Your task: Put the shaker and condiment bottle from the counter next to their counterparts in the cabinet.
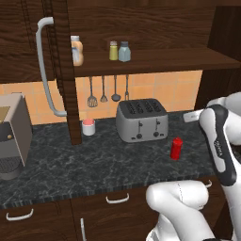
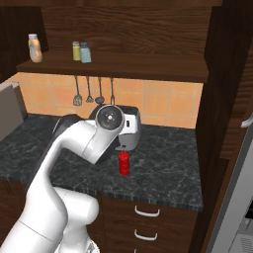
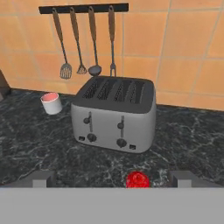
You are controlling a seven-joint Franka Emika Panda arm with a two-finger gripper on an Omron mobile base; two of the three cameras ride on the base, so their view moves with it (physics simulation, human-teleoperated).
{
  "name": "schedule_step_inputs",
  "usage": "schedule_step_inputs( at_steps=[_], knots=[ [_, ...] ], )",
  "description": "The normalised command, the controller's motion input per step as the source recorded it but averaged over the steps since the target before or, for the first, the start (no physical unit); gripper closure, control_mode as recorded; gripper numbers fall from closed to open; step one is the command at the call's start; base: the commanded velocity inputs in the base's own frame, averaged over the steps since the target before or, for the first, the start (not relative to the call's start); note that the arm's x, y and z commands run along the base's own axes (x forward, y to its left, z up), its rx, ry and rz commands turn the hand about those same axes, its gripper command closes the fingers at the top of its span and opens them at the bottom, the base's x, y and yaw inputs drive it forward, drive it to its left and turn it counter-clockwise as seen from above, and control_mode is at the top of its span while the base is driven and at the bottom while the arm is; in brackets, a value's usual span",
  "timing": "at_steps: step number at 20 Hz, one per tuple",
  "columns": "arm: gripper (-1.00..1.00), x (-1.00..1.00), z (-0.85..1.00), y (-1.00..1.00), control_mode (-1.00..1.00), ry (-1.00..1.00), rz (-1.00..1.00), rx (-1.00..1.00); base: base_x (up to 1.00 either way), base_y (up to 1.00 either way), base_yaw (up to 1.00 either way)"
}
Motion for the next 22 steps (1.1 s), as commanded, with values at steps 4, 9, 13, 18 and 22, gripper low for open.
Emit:
schedule_step_inputs(
  at_steps=[4, 9, 13, 18, 22],
  knots=[
    [-1.0, 0.0, -0.45, -0.08, -1.0, 0.04, 0.02, -0.01, 0.0, 0.0, 0.0],
    [-1.0, 0.0, -0.47, -0.41, -1.0, 0.0, 0.12, 0.0, 0.0, 0.0, 0.0],
    [-1.0, 0.1, -0.33, -0.26, -1.0, 0.06, 0.1, -0.02, 0.0, 0.0, 0.0],
    [-1.0, 0.04, -0.29, -0.33, -1.0, 0.01, 0.08, -0.01, 0.0, 0.0, 0.0],
    [-1.0, 0.0, -0.36, -0.06, -1.0, 0.03, 0.04, 0.0, 0.0, 0.0, 0.0]
  ],
)
